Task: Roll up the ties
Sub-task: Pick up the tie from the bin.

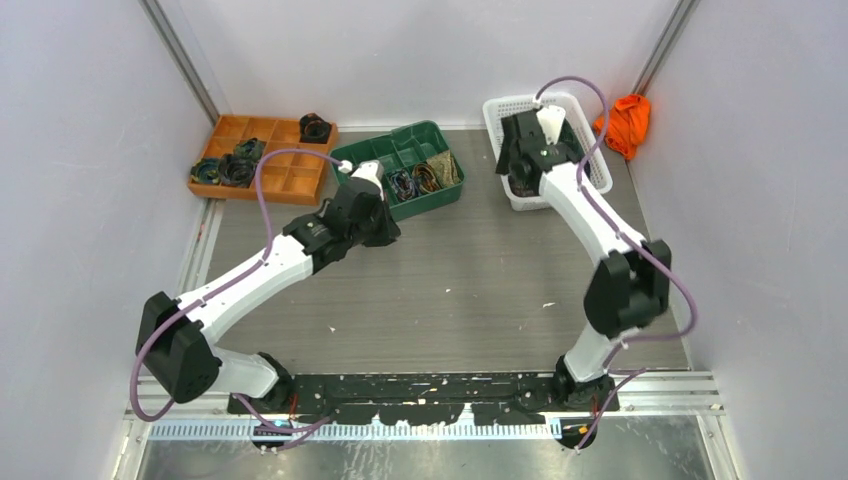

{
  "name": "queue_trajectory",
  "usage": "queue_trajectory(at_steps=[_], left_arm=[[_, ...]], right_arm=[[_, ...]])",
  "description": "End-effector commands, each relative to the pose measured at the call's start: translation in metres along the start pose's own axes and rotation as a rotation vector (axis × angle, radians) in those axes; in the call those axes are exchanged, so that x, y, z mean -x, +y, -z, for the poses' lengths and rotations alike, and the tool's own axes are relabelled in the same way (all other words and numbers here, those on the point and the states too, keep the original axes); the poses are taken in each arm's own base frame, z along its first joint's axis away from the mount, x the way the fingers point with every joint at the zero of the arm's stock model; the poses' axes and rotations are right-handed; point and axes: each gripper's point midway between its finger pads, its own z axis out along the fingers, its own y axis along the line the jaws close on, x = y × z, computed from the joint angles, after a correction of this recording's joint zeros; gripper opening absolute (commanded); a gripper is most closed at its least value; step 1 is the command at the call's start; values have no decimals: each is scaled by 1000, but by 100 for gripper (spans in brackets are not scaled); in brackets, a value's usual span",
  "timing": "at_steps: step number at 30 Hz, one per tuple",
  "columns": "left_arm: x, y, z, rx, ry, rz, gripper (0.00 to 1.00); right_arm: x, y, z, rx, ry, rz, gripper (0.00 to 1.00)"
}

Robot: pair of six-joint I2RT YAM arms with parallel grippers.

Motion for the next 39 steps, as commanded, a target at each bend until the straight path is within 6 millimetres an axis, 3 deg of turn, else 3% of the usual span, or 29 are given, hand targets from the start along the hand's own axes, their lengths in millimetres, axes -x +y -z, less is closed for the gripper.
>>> queue_trajectory(at_steps=[1,5,9,19,28,30,33,39], left_arm=[[15,-14,13,-87,-42,-4,0],[16,-2,8,-82,-34,15,0],[17,9,2,-62,-30,20,0],[11,14,-19,-54,3,21,0],[1,23,-25,-31,31,16,0],[-1,24,-25,-27,36,17,0],[-3,27,-23,-19,35,18,0],[-4,33,-16,2,26,15,0]], right_arm=[[24,-6,-56,-3,56,-71,100],[32,-14,-103,-28,101,-116,100],[39,-13,-133,-11,129,-117,100],[22,25,-180,81,179,-139,96],[-20,29,-209,66,285,-134,81],[-24,29,-212,74,296,-146,71],[-24,31,-217,99,304,-176,40],[1,43,-211,172,266,-216,4]])
